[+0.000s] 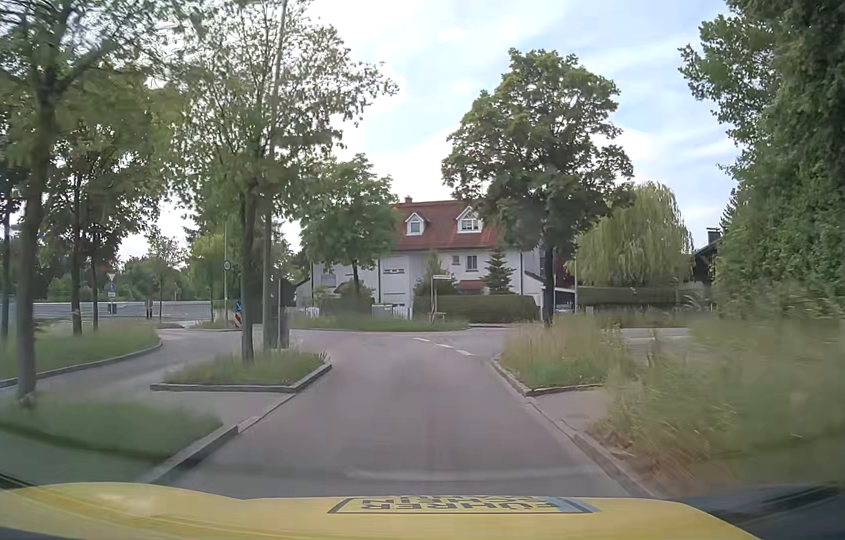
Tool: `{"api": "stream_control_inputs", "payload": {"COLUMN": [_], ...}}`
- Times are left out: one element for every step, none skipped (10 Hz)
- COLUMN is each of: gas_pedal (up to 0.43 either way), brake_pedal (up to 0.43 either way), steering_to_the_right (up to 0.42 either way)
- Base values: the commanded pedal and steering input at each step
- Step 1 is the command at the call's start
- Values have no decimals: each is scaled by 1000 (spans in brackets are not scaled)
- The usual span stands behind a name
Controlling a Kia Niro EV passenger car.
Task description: Follow the waypoints while adhering to traffic rules and regulations
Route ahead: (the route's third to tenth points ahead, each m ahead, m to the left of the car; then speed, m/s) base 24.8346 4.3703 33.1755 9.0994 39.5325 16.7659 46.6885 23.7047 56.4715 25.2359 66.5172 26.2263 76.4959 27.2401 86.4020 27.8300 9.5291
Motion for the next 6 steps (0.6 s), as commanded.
{"api": "stream_control_inputs", "payload": {"gas_pedal": [0, 0, 0, 0, 0, 0], "brake_pedal": [0, 0, 0, 0, 0, 0], "steering_to_the_right": [-4, -5, -5, -7, -11, -14]}}
